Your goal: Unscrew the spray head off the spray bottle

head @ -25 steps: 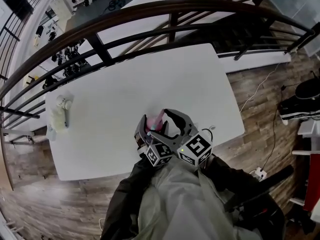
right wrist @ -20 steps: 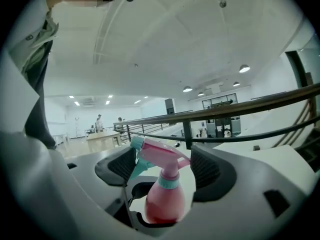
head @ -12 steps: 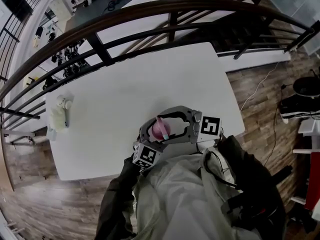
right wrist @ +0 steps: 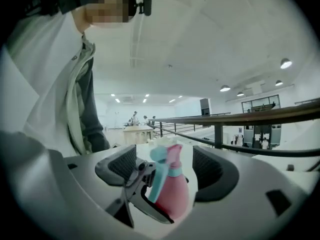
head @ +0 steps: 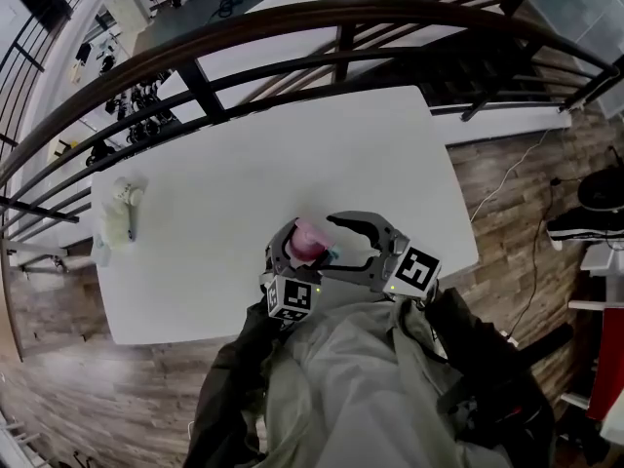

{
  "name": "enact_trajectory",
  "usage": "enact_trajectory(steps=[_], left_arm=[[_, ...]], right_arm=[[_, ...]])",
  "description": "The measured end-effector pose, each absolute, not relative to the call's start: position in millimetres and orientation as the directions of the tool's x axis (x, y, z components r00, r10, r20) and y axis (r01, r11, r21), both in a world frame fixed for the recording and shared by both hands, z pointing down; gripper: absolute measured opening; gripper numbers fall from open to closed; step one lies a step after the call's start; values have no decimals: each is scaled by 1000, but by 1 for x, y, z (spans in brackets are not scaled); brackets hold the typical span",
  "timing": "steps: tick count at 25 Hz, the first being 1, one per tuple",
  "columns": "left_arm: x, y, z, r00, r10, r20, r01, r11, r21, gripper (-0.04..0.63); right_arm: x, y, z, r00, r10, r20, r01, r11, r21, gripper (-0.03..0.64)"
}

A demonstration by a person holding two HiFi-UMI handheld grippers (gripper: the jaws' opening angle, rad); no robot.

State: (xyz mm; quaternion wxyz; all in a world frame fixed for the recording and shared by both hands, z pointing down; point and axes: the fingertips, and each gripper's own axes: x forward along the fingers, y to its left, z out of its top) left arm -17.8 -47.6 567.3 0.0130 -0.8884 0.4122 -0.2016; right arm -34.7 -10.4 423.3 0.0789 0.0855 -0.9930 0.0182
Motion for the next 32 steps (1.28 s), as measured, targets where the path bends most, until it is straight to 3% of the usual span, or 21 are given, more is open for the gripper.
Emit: enact_trajectory(steps=[6, 11, 17, 23, 28, 32], left_arm=[[-9, -36, 565, 645, -692, 324, -693, -709, -133, 430], [-14, -32, 563, 694, -654, 301, -659, -745, -102, 430], [-15, -47, 592, 651, -699, 296, -708, -700, -95, 430], [-9, -48, 618, 654, -683, 324, -680, -719, -143, 431], [-16, -49, 611, 663, -686, 298, -696, -712, -92, 431], [-34, -25, 612, 664, -667, 339, -700, -714, -33, 431]], right_arm=[[-30, -7, 441, -967, -119, 225, -121, 993, 6, 326], [-12, -37, 449, -954, -151, 260, -160, 987, -13, 227], [10, -49, 468, -949, -264, 172, -281, 956, -84, 227], [25, -31, 513, -915, -342, 215, -382, 906, -183, 227], [37, -33, 510, -900, -416, 129, -435, 844, -314, 229], [49, -33, 529, -880, -441, 177, -475, 819, -322, 229]])
